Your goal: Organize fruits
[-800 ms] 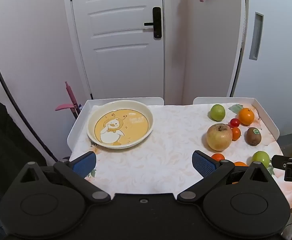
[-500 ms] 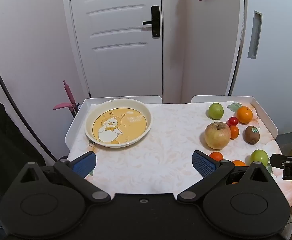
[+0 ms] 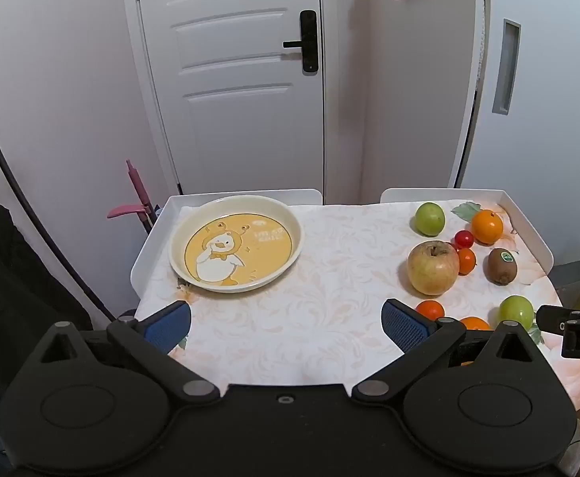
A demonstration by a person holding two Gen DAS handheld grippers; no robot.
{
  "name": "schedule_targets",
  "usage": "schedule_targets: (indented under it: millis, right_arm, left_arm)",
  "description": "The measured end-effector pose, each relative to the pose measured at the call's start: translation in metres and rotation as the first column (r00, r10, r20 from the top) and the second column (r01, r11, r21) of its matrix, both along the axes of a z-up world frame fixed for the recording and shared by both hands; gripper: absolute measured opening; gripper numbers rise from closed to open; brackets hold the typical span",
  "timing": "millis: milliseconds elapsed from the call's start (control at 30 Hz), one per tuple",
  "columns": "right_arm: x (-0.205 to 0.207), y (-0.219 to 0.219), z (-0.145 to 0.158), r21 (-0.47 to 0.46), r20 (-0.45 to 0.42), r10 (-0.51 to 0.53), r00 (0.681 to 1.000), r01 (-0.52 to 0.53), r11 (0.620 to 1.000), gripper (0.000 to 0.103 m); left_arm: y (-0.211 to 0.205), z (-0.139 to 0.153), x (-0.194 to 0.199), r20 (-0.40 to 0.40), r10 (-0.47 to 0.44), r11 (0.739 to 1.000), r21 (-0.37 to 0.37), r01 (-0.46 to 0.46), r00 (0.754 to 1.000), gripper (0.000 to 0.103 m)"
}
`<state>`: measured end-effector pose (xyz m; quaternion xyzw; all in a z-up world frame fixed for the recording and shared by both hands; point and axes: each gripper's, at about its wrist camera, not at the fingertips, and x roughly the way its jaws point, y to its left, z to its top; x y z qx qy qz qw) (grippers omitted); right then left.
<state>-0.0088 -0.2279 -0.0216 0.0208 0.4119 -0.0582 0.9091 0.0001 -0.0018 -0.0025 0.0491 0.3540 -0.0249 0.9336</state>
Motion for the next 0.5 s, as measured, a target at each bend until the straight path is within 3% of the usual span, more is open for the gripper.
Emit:
schedule_targets:
  millis: [500]
  right_arm:
    - [-0.0029, 0.0020, 0.0036, -0.001, 0.002, 0.001, 1.000, -0.001, 1.000, 0.103]
  left_arm:
    - [0.0008, -0.0007, 0.0002, -0.001, 0.005, 1.000, -0.008, -0.005, 1.000, 0.103]
